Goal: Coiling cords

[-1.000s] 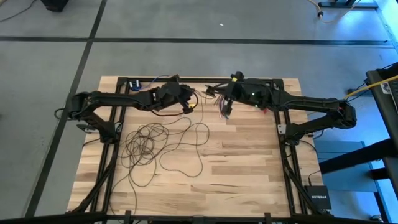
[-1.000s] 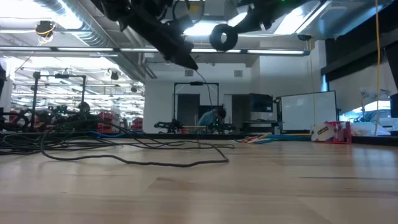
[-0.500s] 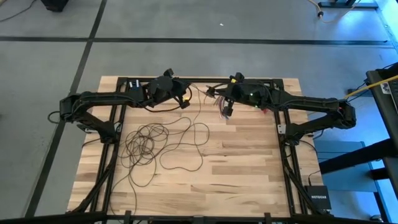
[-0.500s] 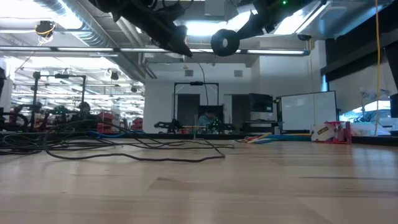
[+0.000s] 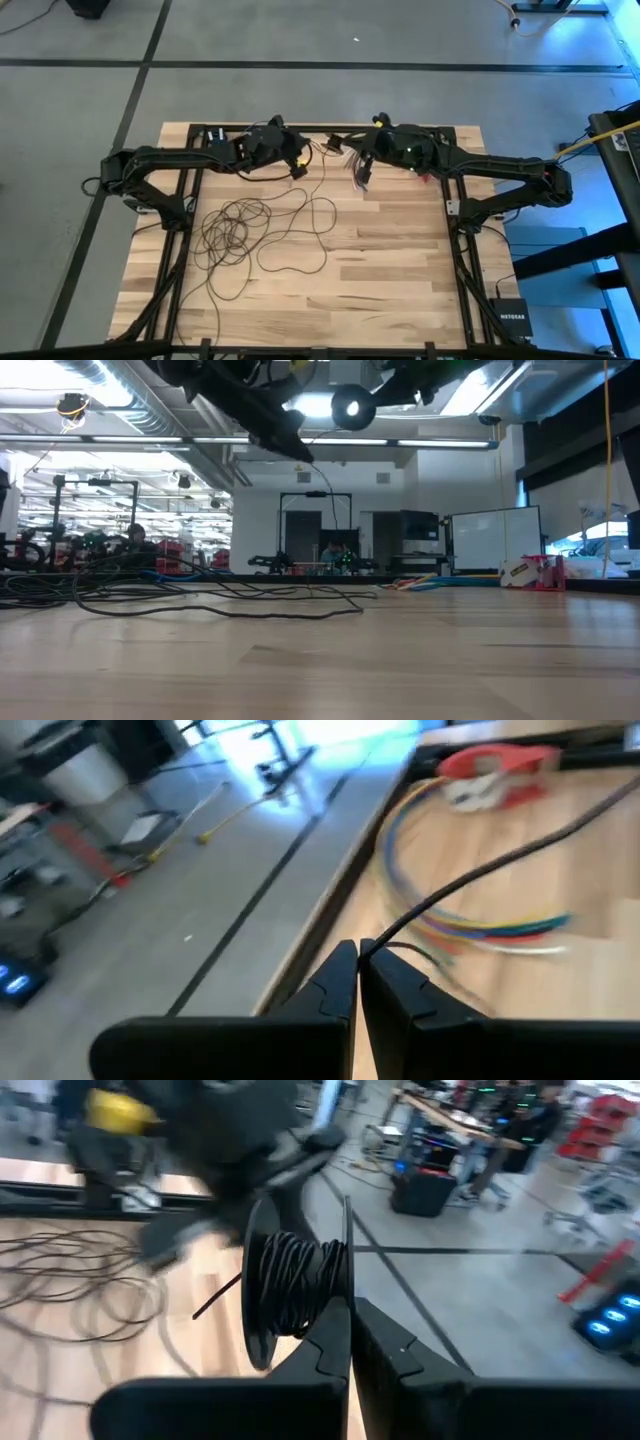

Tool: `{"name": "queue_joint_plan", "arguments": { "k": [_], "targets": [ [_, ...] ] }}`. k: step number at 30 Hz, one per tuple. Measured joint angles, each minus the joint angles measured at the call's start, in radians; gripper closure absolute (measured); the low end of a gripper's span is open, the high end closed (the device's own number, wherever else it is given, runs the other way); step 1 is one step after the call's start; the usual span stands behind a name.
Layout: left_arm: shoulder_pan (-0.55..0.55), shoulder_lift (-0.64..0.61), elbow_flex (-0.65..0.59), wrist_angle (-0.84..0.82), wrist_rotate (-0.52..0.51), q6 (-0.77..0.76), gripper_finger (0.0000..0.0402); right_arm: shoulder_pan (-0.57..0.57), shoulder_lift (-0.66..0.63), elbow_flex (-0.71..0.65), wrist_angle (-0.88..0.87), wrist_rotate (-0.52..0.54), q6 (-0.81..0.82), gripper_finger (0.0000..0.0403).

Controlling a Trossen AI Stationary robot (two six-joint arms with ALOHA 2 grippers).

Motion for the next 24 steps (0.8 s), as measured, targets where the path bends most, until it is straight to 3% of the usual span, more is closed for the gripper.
{"name": "queue_joint_plan", "arguments": {
  "k": [3, 8, 16, 24],
  "targets": [
    [0.033, -0.003, 0.000, 0.018, -0.027, -0.020, 0.0396, 0.000, 0.000, 0.000, -0.017, -0.042, -0.001, 0.0397],
    [0.052, -0.018, 0.000, 0.053, -0.023, -0.036, 0.0396, 0.000, 0.001, -0.001, -0.071, -0.015, -0.020, 0.0397],
    [-0.035, -0.061, 0.001, 0.124, 0.048, -0.053, 0.0396, 0.000, 0.001, -0.001, -0.116, 0.086, -0.056, 0.0397],
    [-0.105, -0.064, 0.001, 0.171, 0.051, -0.053, 0.0396, 0.000, 0.001, -0.001, -0.126, 0.092, -0.056, 0.0397]
  ]
}}
